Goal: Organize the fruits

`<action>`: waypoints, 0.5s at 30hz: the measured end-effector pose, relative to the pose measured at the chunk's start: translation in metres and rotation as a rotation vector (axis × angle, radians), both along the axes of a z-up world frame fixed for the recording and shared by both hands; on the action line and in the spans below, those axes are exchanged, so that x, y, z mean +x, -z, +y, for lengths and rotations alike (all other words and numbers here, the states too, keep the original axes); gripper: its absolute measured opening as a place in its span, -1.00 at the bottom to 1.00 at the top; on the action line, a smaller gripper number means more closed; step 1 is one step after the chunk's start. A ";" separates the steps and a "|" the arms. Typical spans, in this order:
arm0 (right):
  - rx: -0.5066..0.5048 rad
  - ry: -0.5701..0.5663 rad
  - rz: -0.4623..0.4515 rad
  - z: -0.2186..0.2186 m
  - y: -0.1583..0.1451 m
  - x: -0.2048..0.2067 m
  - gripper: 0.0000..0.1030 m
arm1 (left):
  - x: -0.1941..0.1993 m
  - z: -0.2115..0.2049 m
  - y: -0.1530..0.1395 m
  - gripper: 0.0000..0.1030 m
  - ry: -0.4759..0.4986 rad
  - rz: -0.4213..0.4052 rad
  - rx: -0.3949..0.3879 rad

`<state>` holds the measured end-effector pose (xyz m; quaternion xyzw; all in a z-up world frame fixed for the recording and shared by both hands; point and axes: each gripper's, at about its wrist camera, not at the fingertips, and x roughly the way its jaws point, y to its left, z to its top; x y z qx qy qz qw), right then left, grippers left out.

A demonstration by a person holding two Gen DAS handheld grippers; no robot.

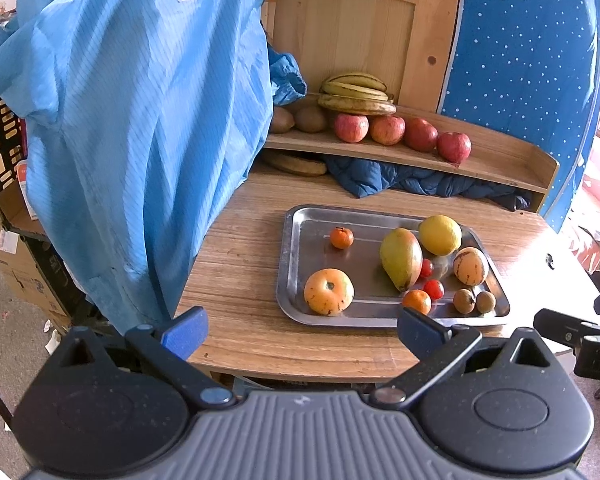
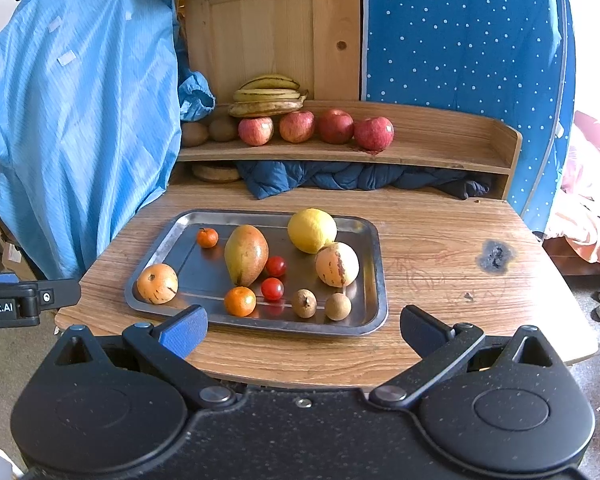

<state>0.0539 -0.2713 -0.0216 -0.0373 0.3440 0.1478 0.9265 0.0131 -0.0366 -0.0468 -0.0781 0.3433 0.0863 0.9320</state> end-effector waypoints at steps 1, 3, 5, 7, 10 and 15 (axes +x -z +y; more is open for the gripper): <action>0.000 0.000 0.001 -0.001 0.001 0.000 0.99 | 0.000 0.000 0.000 0.99 0.000 0.000 0.000; 0.001 0.000 0.002 -0.001 0.001 0.001 0.99 | 0.000 0.000 0.000 0.99 -0.001 0.000 0.000; 0.001 0.001 0.003 -0.001 0.001 0.001 0.99 | 0.001 0.000 0.000 0.99 0.000 0.000 0.001; 0.002 0.003 0.002 -0.002 0.002 0.002 0.99 | 0.001 -0.001 -0.001 0.99 0.001 0.000 0.000; 0.005 0.007 0.001 -0.003 0.003 0.003 0.99 | 0.003 -0.003 -0.002 0.99 0.006 0.009 -0.006; 0.005 0.007 0.005 -0.004 0.003 0.004 0.99 | 0.005 -0.004 -0.001 0.99 0.006 0.030 0.001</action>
